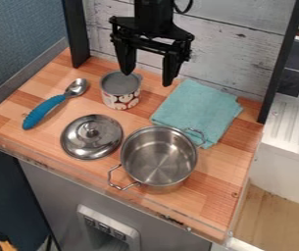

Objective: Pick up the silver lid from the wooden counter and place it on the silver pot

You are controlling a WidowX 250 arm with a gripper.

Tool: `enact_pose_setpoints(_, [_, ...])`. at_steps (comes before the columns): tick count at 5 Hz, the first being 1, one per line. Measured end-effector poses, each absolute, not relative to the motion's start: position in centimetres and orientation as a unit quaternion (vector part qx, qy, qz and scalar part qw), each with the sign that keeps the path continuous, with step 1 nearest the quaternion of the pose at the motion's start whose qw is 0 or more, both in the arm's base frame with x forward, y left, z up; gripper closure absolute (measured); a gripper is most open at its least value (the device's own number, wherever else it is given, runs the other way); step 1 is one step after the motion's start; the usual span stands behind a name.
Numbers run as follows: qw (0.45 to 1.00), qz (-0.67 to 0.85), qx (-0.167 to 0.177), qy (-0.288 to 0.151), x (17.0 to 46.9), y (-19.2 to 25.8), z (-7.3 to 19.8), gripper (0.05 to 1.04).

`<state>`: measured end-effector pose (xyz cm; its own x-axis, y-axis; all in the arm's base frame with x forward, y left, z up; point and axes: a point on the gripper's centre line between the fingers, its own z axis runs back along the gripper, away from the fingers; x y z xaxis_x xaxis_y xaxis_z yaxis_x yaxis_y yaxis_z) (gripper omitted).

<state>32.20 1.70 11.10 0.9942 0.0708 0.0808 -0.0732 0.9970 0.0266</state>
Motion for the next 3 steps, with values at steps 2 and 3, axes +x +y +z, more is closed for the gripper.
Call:
enact_pose_setpoints(2, [0.999,0.043,0.015,-0.021,30.4,4.0,9.4,0.083])
enact_pose_setpoints(3, [0.998,0.062,0.016,-0.021,28.8,7.0,8.5,0.083])
